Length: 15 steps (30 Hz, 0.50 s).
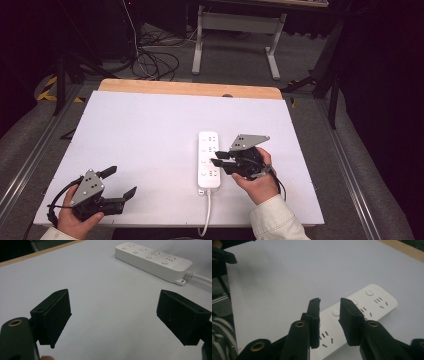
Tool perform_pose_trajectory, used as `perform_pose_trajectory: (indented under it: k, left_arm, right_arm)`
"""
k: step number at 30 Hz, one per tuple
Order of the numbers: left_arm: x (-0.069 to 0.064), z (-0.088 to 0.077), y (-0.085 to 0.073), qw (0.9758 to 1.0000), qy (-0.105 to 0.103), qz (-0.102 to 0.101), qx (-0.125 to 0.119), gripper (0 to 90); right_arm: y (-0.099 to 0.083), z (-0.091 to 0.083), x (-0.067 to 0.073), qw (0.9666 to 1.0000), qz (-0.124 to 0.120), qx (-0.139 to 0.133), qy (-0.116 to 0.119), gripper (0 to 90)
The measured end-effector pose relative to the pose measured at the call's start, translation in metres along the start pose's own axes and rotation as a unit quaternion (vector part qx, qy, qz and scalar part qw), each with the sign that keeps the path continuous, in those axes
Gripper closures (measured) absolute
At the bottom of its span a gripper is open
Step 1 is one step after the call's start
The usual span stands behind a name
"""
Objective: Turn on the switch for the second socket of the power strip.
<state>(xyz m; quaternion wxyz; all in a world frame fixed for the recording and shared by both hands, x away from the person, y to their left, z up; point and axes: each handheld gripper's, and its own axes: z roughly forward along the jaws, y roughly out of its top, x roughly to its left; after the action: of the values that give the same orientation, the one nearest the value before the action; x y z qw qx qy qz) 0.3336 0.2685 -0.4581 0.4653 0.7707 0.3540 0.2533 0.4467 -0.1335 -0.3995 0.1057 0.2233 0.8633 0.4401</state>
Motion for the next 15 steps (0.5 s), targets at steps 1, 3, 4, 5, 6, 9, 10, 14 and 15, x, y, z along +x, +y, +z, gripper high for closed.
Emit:
perform_pose_trajectory:
  k: [1,3,4,5,6,9,10,14,15]
  left_arm:
    - [0.000,0.000,0.000,1.0000,0.001,0.000,0.001,12.9]
    - [0.000,0.000,0.000,1.0000,0.000,-0.001,0.001,12.9]
    - [0.000,0.000,0.000,1.0000,0.001,-0.001,0.001,12.9]
    - [0.000,0.000,0.000,1.0000,0.001,-0.001,0.001,12.9]
    - [0.000,0.000,0.000,1.0000,0.001,-0.001,0.000,12.9]
    - [0.000,0.000,0.000,1.0000,0.001,-0.001,0.001,12.9]
    - [0.000,0.000,0.000,1.0000,0.000,-0.001,0.001,12.9]
    - [0.001,0.000,0.000,1.0000,0.002,0.001,0.001,13.0]
    - [0.001,0.000,0.000,1.0000,0.001,0.002,0.001,13.0]
  right_arm:
    - [0.000,0.000,0.000,1.0000,0.000,-0.002,0.005,75.1]
    - [0.001,0.001,0.000,1.0000,-0.003,-0.003,0.009,82.5]
    - [0.004,0.002,0.001,0.9999,-0.010,0.004,0.004,88.6]
    - [0.004,0.002,0.001,0.9999,-0.010,0.004,0.004,88.6]
    - [0.006,0.005,0.001,0.9998,-0.013,0.013,-0.001,90.0]
    - [0.008,0.009,0.000,0.9997,-0.014,0.021,-0.006,90.0]
    - [0.009,0.011,0.000,0.9996,-0.014,0.025,-0.008,90.0]
    - [0.014,0.022,-0.002,0.9987,-0.011,0.046,-0.020,90.0]
    - [0.014,0.024,-0.003,0.9985,-0.008,0.049,-0.022,90.0]
